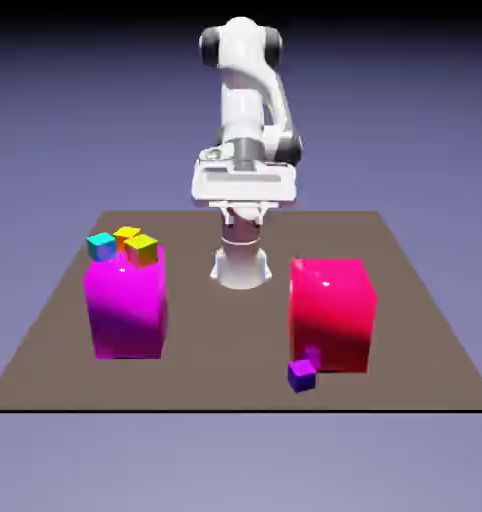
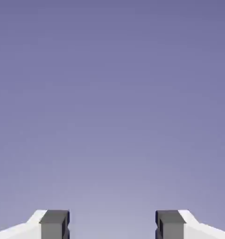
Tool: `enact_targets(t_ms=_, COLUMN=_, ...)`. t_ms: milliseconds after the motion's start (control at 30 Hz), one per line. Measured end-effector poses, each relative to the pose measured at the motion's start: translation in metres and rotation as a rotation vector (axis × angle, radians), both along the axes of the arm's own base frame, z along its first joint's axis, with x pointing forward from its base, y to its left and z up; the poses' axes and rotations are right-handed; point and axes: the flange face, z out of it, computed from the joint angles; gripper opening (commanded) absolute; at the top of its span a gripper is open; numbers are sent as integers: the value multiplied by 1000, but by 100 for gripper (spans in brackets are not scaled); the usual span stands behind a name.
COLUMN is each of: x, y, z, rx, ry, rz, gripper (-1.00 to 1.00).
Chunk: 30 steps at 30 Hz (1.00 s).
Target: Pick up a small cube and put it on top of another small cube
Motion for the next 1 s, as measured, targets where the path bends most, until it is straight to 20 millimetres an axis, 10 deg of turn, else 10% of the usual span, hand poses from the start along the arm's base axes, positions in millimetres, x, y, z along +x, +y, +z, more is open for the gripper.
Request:
enact_targets(t_ms=500, x=108, y=75, z=-115, rx=-117, ry=632, rz=105, gripper=0)
enact_targets(t_ms=1000, x=148, y=141, z=-261, rx=-200, ry=1219, rz=180, gripper=0)
